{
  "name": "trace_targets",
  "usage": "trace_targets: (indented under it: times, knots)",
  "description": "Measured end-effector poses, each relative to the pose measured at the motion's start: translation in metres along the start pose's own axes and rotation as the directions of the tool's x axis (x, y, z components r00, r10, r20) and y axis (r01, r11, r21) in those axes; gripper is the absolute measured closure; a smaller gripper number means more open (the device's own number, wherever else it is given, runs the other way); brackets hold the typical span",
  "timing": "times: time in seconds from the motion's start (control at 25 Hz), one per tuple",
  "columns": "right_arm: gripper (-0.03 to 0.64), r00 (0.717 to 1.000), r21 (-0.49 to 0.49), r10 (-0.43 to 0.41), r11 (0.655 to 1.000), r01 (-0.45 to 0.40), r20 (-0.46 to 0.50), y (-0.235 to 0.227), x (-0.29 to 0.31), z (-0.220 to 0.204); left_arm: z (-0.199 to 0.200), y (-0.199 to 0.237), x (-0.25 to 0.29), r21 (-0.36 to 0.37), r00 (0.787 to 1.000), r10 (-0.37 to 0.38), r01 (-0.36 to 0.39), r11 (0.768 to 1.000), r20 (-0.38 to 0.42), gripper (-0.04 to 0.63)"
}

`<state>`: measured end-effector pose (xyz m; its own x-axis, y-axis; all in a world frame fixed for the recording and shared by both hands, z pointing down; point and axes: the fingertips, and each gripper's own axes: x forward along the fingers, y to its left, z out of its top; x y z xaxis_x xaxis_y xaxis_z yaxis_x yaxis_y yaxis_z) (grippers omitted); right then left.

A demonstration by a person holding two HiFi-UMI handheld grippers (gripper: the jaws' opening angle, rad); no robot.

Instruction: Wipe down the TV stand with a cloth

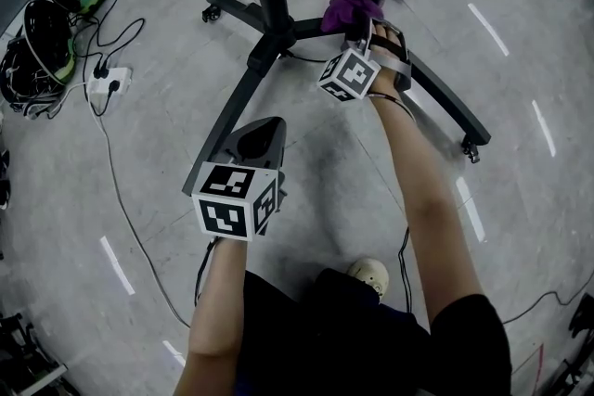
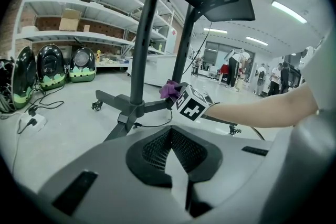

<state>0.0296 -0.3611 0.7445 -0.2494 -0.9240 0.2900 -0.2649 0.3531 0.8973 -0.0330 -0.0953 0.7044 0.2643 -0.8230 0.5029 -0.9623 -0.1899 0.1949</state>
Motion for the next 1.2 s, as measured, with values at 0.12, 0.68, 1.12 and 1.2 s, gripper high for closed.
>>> trace_targets:
  times: [0.12,0.68,1.12,1.2]
  knots:
    - [0.511,1.000,0.004,0.023,1.000,-0.023,-0.020,0.009,0.001,-0.009,0.000,-0.002,0.002,0.009,1.000,0.001,-0.001,1.000,-0.004,0.589]
    - [0.511,0.997,0.049,0.072,0.996,-0.071,-0.020,0.016,-0.018,-0.017,0.002,-0.010,-0.002,0.026,1.000,-0.019,0.019,0.999,0.001,0.589]
    - [0.511,0.994,0.084,-0.094,0.992,0.089,0.053,-0.080,-0.065,0.012,0.009,-0.029,-0.009,0.038,0.997,-0.068,0.066,0.997,0.032,0.589]
    - [0.511,0.989,0.088,-0.136,0.987,0.131,0.062,-0.103,-0.072,0.015,0.008,-0.031,-0.008,0.033,0.997,-0.074,0.072,0.997,0.035,0.589]
